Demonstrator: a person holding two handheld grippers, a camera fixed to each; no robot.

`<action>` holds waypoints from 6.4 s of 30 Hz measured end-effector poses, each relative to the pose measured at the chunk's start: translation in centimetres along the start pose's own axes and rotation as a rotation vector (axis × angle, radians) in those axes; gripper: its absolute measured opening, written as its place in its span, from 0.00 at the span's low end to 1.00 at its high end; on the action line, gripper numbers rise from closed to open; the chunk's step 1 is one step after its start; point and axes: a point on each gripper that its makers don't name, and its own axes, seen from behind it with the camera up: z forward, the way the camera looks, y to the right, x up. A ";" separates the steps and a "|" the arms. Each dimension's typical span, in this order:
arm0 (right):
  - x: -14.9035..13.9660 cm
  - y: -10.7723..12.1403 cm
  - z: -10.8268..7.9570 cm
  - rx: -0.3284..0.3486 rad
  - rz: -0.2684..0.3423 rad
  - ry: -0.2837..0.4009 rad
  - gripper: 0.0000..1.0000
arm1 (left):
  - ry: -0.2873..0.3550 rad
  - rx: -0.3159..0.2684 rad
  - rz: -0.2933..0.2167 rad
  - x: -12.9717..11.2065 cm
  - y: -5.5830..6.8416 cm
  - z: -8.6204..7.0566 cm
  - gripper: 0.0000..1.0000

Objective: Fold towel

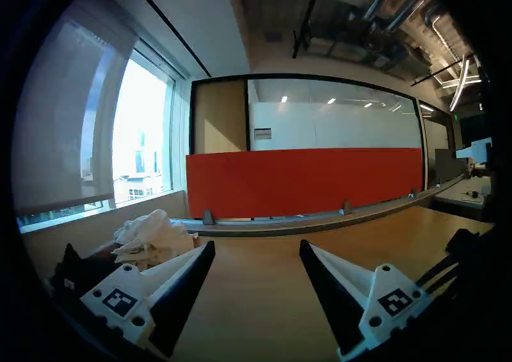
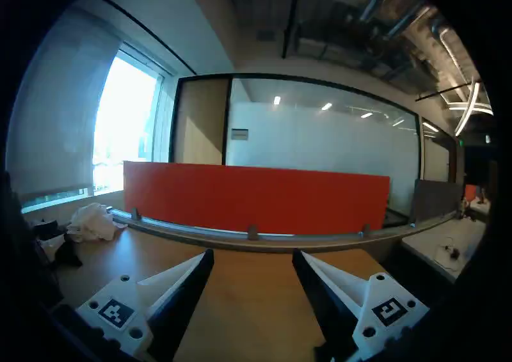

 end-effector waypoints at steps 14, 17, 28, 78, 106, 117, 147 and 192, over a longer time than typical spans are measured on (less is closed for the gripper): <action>-3.1 -0.4 0.4 0.001 -0.001 -0.005 0.95 | 0.011 0.018 -0.017 -6.2 -1.0 0.0 0.98; -3.5 -0.7 0.5 0.006 -0.011 -0.006 0.95 | 0.013 0.017 -0.027 -6.9 -1.0 0.1 0.98; -5.1 -0.9 0.9 0.007 -0.016 -0.014 0.95 | 0.014 0.022 -0.033 -8.6 -1.2 0.5 0.98; -13.0 4.2 0.3 -0.052 0.032 0.085 0.96 | -0.012 0.016 -0.030 -9.6 -0.8 0.4 0.98; -16.9 6.1 0.2 -0.060 0.097 0.088 0.95 | -0.012 0.016 -0.030 -9.6 -0.9 0.3 0.98; -17.6 5.5 0.4 -0.052 0.065 0.086 0.95 | -0.012 0.016 -0.030 -9.6 -0.9 0.3 0.98; -18.3 5.4 0.7 -0.048 0.055 0.062 0.97 | -0.012 0.016 -0.031 -9.7 -0.9 0.3 0.98; -18.2 5.4 0.6 -0.048 0.056 0.062 0.97 | -0.015 0.015 -0.030 -8.7 -1.1 0.3 0.98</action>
